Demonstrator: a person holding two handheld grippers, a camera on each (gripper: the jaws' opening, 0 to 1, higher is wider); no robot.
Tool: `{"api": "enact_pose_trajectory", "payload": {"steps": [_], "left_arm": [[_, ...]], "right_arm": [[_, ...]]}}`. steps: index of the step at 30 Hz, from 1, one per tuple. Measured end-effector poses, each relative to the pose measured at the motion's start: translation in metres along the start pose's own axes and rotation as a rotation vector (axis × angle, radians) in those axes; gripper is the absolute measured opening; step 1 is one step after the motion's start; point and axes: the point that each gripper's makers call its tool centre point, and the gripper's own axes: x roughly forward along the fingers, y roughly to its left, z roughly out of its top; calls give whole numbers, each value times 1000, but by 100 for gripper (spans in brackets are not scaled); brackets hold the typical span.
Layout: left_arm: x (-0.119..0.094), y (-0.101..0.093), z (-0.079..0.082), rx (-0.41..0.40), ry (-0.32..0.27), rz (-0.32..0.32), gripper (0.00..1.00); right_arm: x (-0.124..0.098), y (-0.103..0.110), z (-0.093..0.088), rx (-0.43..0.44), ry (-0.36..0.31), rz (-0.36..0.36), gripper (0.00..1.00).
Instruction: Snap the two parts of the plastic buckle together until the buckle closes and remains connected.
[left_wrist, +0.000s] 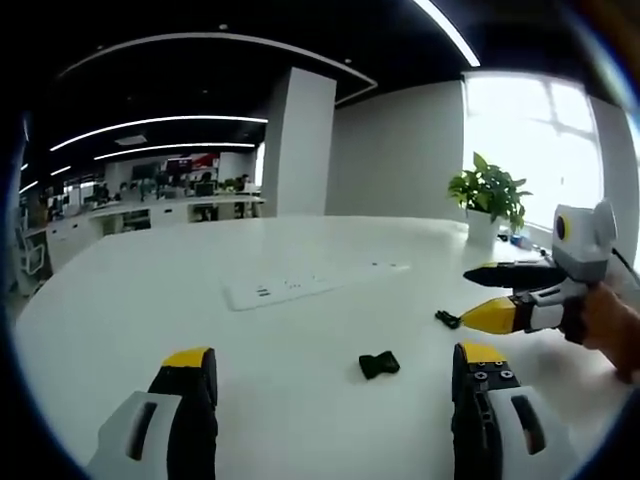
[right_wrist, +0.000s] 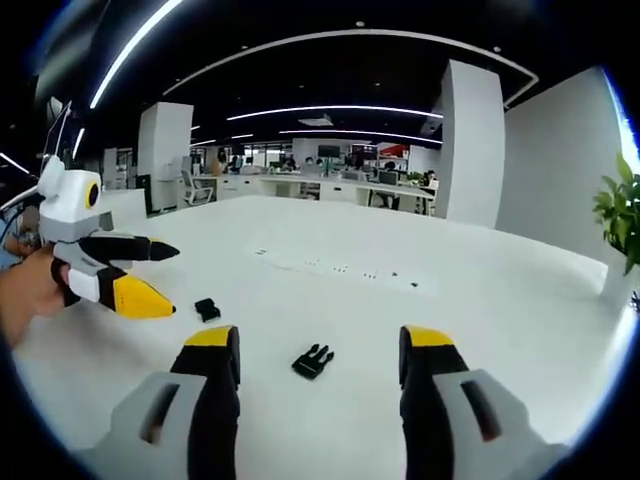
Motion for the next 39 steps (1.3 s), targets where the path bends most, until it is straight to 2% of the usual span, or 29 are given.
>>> {"api": "enact_pose_trajectory", "payload": {"steps": [8,13,18,22,26,28,33,39], "left_arm": [[5,3,-3,17,14,3,99],[2,8,1,15,-1,14,95],[3,7,1,20,3,14,96],[5,5,0,31,5,13,97],[6,5,-2,34,12,13,95],[6,6,-2,40,13,16,95],[5,8,-2,37,11,20,96],[4,7,0,40,0,22,96]], "right_arm": [[-2,1,-2,3,12,2,61],[-7,10,-7,-129,52,-26,66],[-3,7,-8,-112,52,-32,65],[0,4,-13,-108,66,-41,59],[0,4,-16,-102,73,-41,57],[5,2,-17,-126,81,-46,54],[9,2,-19,-70,82,-31,47],[4,5,-22,-58,95,-40,38]]}}
